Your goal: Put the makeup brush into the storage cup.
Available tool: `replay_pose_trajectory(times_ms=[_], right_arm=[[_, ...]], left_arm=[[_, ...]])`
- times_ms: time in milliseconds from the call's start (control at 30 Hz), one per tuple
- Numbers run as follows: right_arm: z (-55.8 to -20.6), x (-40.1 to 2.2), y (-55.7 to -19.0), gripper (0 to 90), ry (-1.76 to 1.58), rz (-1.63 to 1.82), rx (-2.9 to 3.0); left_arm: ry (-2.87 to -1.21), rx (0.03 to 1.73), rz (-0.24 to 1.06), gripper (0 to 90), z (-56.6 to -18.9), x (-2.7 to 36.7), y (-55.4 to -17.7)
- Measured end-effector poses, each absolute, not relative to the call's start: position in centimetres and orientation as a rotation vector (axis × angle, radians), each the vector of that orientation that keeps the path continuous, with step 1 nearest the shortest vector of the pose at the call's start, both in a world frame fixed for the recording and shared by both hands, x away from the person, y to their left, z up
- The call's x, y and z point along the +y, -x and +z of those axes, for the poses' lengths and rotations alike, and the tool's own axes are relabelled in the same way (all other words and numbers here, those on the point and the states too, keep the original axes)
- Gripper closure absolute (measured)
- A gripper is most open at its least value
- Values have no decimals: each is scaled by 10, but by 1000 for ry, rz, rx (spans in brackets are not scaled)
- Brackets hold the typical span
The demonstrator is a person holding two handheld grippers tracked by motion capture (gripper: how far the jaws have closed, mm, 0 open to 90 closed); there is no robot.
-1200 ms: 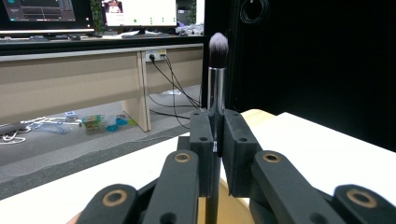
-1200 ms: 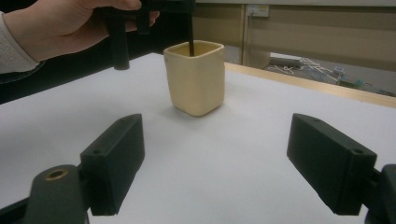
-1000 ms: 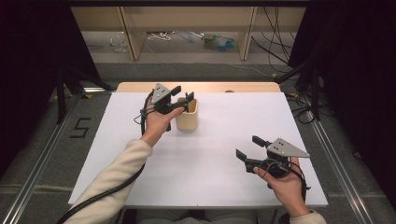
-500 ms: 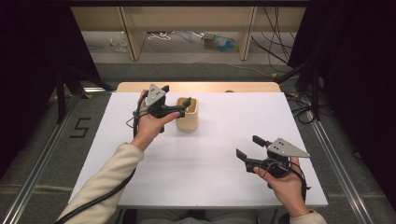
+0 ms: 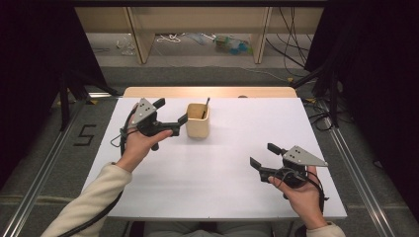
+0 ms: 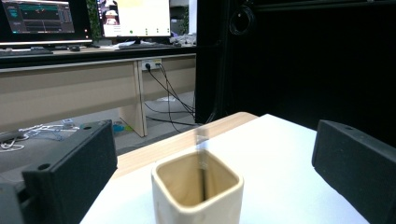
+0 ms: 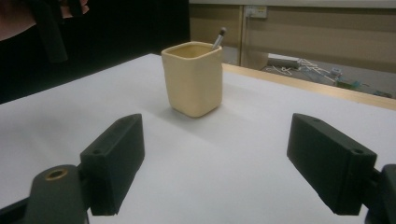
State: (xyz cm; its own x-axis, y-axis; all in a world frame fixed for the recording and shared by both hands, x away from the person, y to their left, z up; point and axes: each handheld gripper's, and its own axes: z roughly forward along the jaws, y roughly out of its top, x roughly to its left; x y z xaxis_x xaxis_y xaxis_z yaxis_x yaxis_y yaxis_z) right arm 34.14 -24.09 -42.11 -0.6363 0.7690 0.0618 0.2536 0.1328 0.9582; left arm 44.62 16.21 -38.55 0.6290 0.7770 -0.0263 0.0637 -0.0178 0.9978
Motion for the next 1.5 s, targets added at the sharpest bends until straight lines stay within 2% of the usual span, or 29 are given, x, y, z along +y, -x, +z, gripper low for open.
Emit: replay_pose_trajectory(times_ms=[333, 367, 400, 1000, 1500], right_arm=[[-421, -241, -342, 200, -983, 1520, 1964], [-421, -241, -342, 200, -981, 1519, 1964], [-421, -241, -341, 200, -984, 1521, 1963], [-421, -241, -342, 200, -979, 1521, 1965], [-422, -239, -343, 200, -979, 1538, 1957]], left_arm=[[-1506, 730, 611, 0, -393, 180, -415], [-1591, 594, 748, 0, -389, 190, -419], [-1602, 571, 771, 0, -389, 192, -417], [-1610, 559, 773, 0, -405, 233, -365], [-1632, 566, 781, 2, -419, 251, -343]])
